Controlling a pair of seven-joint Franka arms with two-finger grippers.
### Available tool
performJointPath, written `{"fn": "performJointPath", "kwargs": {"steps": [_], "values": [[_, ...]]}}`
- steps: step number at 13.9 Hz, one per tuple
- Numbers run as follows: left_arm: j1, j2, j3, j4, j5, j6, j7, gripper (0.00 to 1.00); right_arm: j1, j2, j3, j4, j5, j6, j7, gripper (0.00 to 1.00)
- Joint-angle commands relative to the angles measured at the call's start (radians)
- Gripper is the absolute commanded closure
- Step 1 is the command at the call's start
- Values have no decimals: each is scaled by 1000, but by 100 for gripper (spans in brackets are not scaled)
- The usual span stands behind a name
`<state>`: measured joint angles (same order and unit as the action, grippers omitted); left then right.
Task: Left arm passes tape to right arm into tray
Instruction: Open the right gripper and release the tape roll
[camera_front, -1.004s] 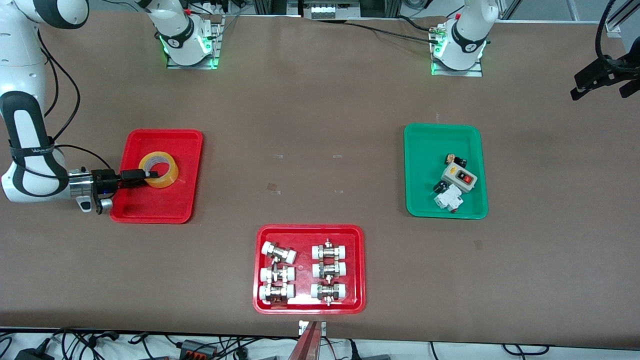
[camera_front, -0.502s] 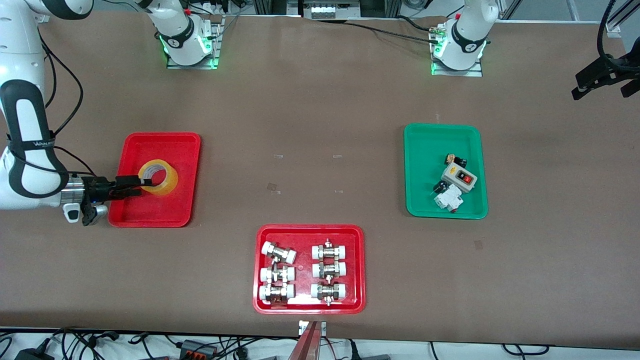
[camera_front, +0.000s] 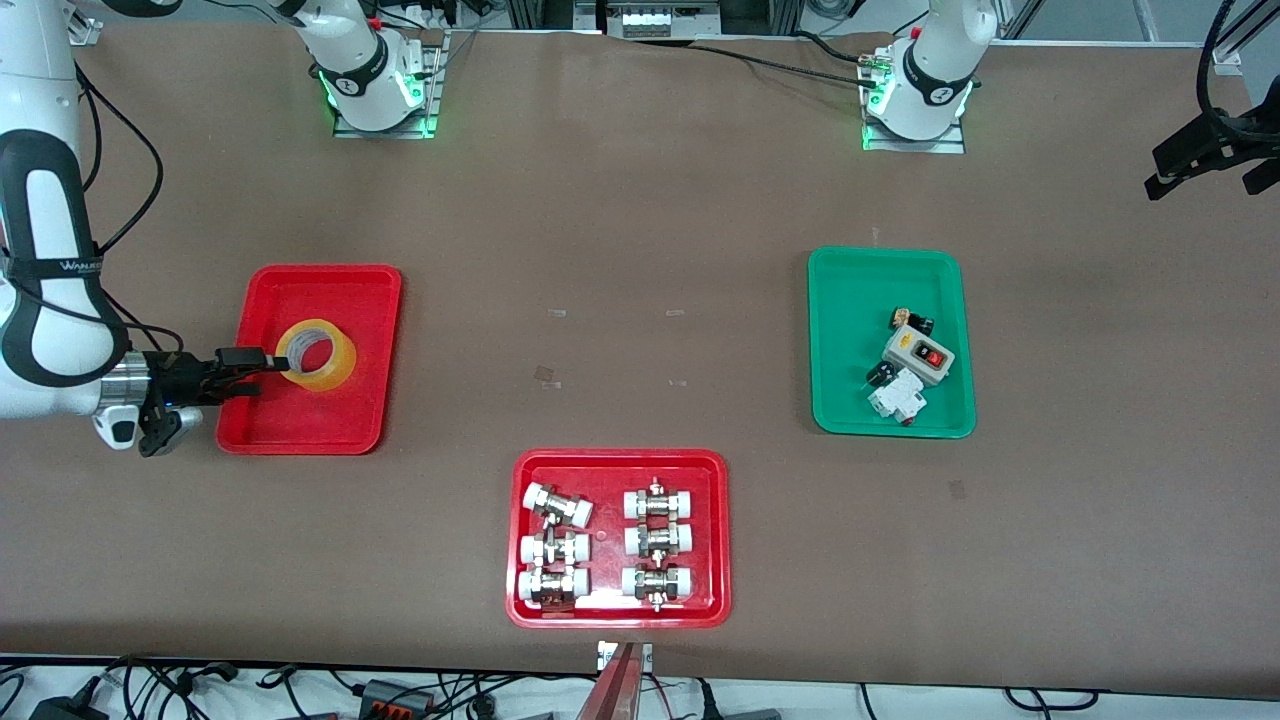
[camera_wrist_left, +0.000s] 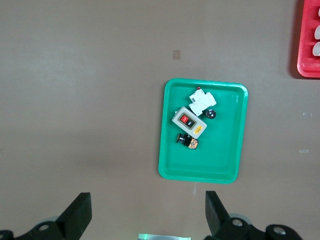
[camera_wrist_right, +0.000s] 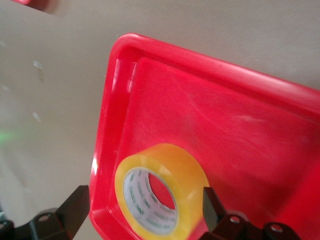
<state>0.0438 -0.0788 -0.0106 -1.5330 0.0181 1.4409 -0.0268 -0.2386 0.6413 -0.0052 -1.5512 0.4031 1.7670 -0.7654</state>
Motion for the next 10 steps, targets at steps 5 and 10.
{"fn": "performJointPath", "kwargs": {"steps": [5,10], "values": [[5,34,4,68,-15,-20,22,0,136,-150,-4,63,-188,-9,502,0],[4,33,0,63,-18,-23,25,0,215,-177,-2,222,-303,-164,728,0]]}}
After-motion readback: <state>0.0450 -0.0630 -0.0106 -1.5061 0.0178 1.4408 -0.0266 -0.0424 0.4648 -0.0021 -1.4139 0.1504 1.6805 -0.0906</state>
